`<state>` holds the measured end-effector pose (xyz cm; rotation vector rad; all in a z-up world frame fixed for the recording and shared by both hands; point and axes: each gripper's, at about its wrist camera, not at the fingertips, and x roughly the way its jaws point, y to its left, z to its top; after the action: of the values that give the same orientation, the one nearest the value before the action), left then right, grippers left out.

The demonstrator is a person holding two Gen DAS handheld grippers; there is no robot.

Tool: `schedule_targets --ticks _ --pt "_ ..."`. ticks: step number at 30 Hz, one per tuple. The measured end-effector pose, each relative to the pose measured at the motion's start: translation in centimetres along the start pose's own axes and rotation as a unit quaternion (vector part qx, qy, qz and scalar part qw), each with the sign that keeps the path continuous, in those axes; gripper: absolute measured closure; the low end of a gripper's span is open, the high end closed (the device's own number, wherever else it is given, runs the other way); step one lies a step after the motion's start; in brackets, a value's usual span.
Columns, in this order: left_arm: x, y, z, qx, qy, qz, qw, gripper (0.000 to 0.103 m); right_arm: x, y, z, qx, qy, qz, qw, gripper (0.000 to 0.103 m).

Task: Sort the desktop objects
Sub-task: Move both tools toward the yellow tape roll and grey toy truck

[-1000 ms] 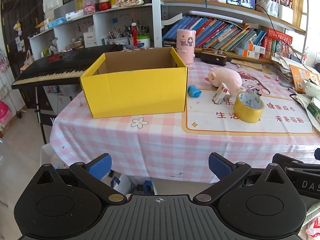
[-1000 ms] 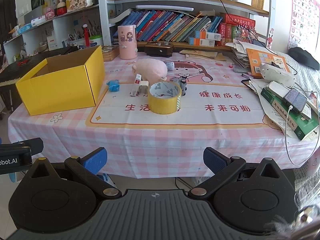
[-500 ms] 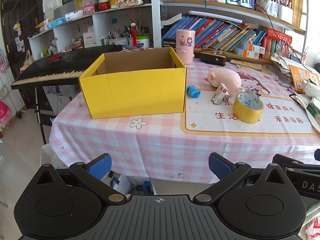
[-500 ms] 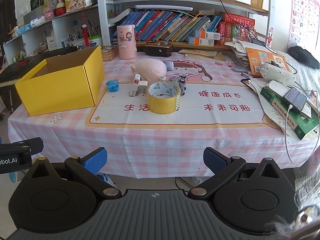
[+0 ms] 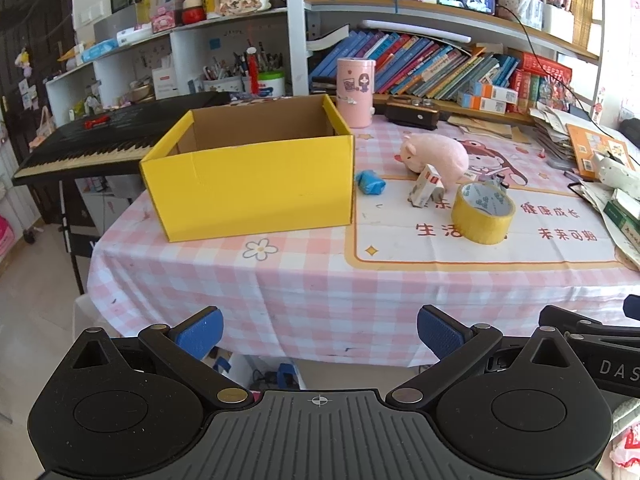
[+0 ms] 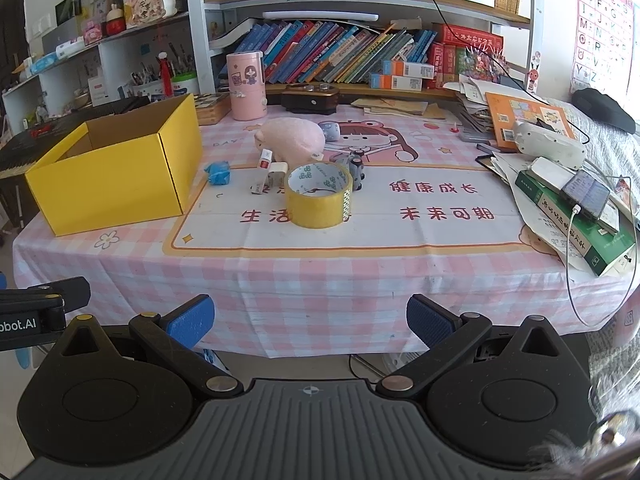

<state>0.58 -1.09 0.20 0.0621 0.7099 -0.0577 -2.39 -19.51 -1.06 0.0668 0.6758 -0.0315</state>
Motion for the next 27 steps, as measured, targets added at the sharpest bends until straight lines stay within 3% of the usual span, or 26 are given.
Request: schedule_targets --ticks 9,27 --pt "0.6 -1.6 0.8 0.02 -0.003 -0.004 0.9998 0.0 0.9 -1.2 0.8 0.012 -0.001 0.002 1.0 0.0" --pt "3.1 -5.3 2.5 0.014 0.015 -0.014 0.9997 0.0 4.0 -4.9 3.3 0.002 0.016 0.006 1.0 0.0"
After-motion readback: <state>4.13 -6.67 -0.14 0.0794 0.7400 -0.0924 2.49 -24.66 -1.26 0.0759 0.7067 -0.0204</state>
